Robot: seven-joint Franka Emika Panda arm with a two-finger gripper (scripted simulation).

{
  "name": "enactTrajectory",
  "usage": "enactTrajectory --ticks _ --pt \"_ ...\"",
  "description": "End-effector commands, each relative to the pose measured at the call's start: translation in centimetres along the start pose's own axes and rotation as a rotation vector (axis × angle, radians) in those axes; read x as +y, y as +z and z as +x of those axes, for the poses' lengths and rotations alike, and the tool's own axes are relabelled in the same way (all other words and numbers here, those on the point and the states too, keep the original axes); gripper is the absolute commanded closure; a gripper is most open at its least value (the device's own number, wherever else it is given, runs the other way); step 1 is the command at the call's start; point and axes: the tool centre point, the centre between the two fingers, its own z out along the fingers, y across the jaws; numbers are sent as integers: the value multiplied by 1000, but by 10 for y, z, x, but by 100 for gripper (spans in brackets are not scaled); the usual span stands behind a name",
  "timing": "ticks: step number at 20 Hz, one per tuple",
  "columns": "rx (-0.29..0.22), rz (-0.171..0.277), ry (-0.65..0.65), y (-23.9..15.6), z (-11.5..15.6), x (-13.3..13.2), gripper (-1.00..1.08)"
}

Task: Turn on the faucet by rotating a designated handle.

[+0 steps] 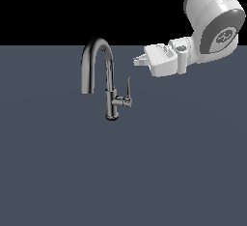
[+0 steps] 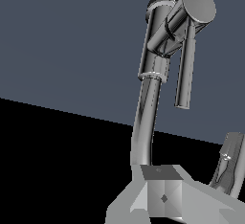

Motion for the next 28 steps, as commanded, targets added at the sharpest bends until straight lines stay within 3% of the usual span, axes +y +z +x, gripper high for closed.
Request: enactTrajectory --ticks 1,7,13,18,28 --pt "-43 51 52 5 18 -3 108" --pt "-119 143 146 17 50 -5 108" --pt "-166 198 202 27 69 -6 108" --pt "-181 215 220 30 75 -7 108" --pt "-176 208 212 30 72 -7 108"
